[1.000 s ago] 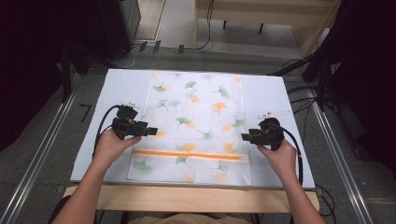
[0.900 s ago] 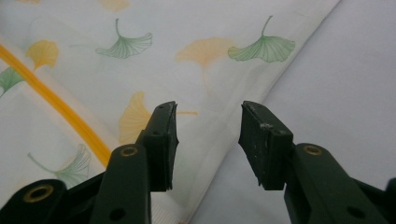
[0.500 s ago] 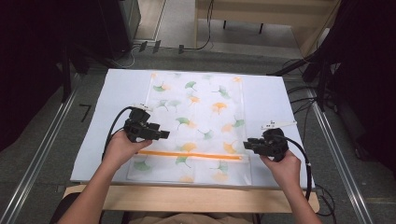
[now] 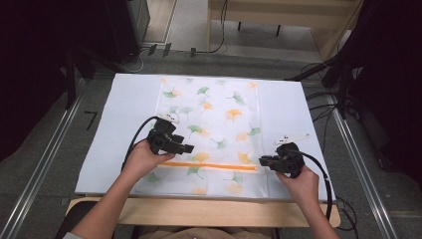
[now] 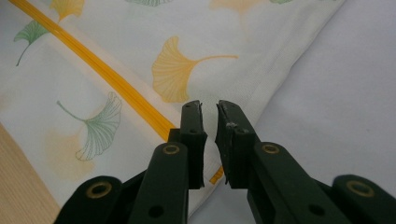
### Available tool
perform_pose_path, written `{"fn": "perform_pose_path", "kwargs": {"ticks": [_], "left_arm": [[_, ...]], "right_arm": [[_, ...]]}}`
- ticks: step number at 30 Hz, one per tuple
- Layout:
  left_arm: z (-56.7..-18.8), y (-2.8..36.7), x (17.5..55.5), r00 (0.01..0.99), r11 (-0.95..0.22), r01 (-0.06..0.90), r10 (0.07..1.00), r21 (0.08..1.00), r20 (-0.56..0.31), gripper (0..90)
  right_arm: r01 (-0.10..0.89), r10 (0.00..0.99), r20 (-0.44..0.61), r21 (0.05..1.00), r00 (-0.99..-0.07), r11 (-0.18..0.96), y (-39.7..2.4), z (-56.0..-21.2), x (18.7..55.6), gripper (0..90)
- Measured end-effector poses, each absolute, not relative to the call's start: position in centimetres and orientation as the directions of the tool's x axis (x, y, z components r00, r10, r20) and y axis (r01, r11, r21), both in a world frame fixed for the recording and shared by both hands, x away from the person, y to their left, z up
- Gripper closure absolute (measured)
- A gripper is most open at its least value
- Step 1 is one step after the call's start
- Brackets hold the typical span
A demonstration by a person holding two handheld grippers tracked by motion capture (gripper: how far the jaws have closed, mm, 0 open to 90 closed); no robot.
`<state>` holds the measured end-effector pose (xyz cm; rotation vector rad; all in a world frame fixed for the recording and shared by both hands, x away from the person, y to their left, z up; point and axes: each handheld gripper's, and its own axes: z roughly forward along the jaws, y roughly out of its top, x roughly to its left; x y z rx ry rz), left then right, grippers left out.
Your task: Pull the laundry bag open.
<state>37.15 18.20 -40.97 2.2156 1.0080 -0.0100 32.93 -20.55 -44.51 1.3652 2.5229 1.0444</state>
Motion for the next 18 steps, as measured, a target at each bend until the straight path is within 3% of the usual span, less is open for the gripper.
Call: {"fn": "perform_pose_path", "kwargs": {"ticks": [18], "left_arm": [[-41.3,14.8,37.1,0.754,-0.513,0.611,0.609,0.603,-0.246,38.2]], "right_arm": [[0.746,0.774,0.258,0.551,-0.578,0.373,-20.5,-45.9,32.2,90.0]]}}
